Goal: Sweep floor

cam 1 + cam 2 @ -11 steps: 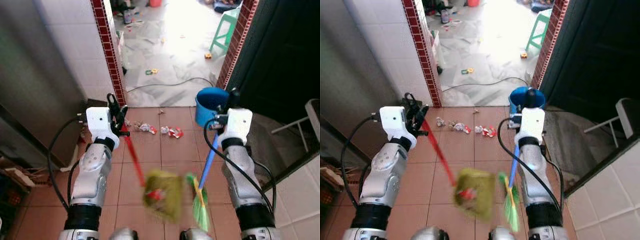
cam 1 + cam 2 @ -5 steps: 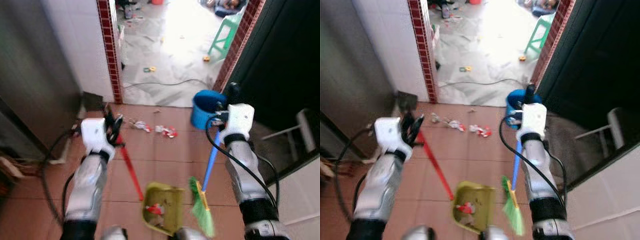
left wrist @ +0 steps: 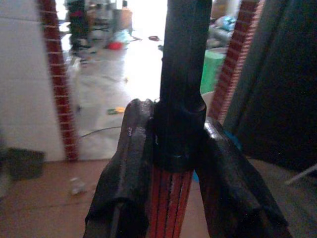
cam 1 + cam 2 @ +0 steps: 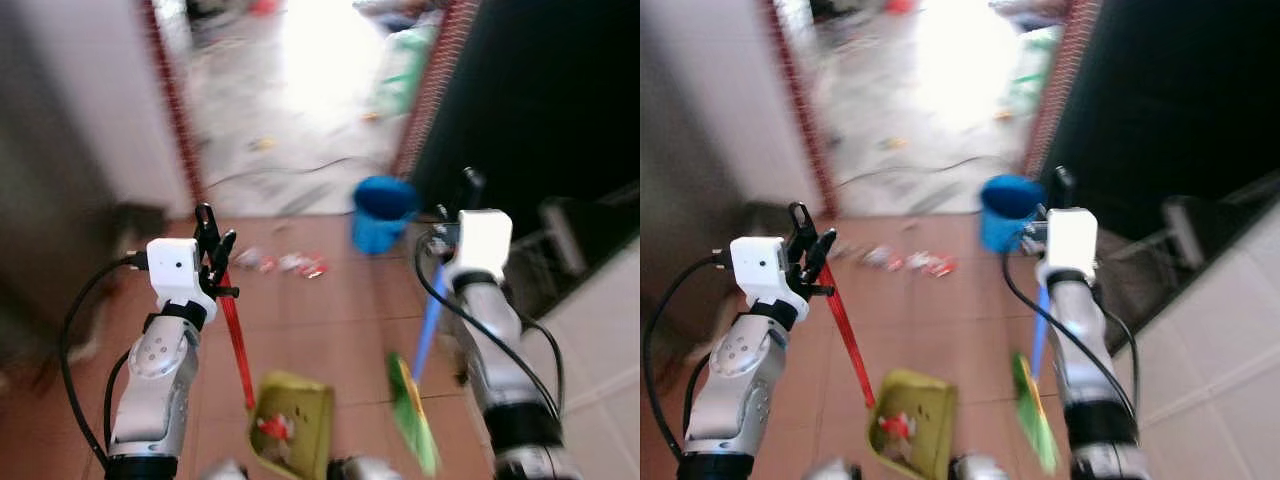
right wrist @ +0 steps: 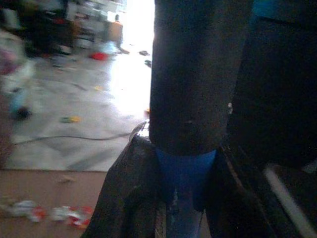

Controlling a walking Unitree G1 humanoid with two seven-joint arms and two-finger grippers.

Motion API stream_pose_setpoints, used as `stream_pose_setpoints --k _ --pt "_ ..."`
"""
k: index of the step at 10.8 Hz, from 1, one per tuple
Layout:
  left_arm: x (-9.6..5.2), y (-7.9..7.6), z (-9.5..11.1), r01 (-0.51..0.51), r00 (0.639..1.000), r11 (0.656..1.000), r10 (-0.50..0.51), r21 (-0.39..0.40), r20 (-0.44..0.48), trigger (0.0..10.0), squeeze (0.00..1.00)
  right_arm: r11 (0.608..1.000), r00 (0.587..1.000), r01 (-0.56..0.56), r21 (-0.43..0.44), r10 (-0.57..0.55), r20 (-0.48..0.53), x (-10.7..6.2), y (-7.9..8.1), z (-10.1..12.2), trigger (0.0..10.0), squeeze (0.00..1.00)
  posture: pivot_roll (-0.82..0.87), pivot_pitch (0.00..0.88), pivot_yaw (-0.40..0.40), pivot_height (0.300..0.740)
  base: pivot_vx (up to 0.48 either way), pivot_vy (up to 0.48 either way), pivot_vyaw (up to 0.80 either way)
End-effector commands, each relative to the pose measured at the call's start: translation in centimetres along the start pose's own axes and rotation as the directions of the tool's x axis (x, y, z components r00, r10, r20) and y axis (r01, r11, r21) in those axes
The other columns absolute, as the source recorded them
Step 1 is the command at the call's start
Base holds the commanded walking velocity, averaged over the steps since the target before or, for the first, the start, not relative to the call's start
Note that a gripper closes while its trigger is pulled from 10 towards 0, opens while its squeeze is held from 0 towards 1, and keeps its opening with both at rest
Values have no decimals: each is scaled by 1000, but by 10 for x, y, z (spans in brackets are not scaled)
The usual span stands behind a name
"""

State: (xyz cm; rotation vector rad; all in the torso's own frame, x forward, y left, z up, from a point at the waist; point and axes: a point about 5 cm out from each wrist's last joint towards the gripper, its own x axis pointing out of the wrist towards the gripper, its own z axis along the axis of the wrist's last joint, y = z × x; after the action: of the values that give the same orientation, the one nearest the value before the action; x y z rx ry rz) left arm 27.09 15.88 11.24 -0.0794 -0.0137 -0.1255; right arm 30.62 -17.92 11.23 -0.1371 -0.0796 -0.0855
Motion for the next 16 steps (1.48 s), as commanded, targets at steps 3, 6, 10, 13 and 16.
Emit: stream_pose_setpoints --k 3,6,10,13,16 --pt "19 -3 49 3 985 999 4 -44 170 10000 0 1000 999 22 -22 -21 34 -1 -7 9 10000 0 -56 0 -43 740 314 0 0" --pt "30 6 79 -31 965 996 51 -79 257 10000 0 997 999 47 -57 -46 28 4 -13 7 10000 0 -52 0 -46 740 359 0 0" --pt "47 13 124 -43 924 990 92 -137 371 10000 0 998 999 45 -54 -45 15 3 -6 3 10000 0 -55 0 -42 740 402 0 0" --pt "53 16 144 -50 901 985 114 -163 418 10000 0 995 998 67 -68 -67 2 3 -10 1 10000 0 -53 0 -41 740 406 0 -196" --pt "55 19 163 -58 875 980 142 -191 463 10000 0 996 998 59 -69 -59 -4 5 -8 -2 10000 0 -47 0 -47 740 406 0 -702"
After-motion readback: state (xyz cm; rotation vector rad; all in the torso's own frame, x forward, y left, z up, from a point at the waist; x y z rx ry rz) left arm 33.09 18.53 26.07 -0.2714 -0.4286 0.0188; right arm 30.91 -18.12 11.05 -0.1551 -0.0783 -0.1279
